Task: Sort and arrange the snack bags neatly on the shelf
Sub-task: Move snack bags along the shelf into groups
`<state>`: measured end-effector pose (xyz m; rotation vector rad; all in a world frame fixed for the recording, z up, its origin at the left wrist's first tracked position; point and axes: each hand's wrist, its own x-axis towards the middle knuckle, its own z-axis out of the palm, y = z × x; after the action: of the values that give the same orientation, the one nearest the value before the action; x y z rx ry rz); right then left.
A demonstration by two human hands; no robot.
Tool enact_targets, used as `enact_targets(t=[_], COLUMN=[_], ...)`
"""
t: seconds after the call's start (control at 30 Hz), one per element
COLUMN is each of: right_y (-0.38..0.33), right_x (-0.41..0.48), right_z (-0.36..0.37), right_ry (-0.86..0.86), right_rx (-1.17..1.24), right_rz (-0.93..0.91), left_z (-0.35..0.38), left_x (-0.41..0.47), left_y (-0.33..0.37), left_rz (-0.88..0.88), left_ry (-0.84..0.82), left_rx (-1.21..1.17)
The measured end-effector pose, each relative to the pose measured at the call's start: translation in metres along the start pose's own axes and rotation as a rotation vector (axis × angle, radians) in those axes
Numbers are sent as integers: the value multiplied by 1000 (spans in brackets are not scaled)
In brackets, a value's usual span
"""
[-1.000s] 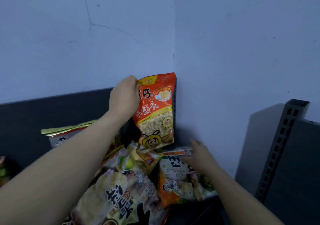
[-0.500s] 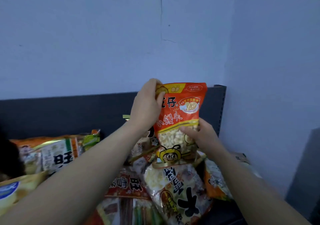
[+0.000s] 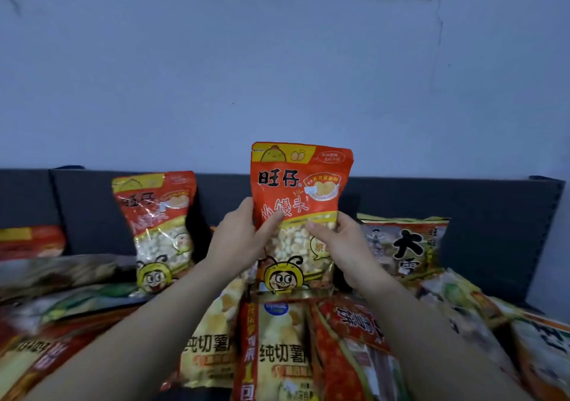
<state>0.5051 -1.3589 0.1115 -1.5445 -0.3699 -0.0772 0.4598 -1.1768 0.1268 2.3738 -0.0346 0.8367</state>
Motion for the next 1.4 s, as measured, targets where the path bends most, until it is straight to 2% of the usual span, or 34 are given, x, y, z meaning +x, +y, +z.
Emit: enact_targets(t=[0.27, 0.4, 0.63, 0.8, 0.9, 1.13, 1.4], right_y=[13, 21, 38, 48, 53, 50, 0], right_x=[22, 35, 48, 51, 55, 48, 23], right_z=[152, 200, 233, 240, 241, 241, 221], right_ry=[-116, -159, -199, -261, -261, -241, -173], right_rx=[-48, -93, -178, -251, -281, -216, -166], right_rz=[14, 18, 41, 66, 113, 77, -149], left_z=[-85, -107, -108, -101, -96, -91, -121], left_x=[-6, -4, 4, 11, 11, 2, -15], left_y=[-113, -155, -199, -228, -241, -226, -156], left_rz=[-141, -271, -418, -481, -453, -430, -300], left_ry=[86, 38, -194, -269, -278, -144, 52], left_rx=[175, 218, 59, -53, -121, -282, -189])
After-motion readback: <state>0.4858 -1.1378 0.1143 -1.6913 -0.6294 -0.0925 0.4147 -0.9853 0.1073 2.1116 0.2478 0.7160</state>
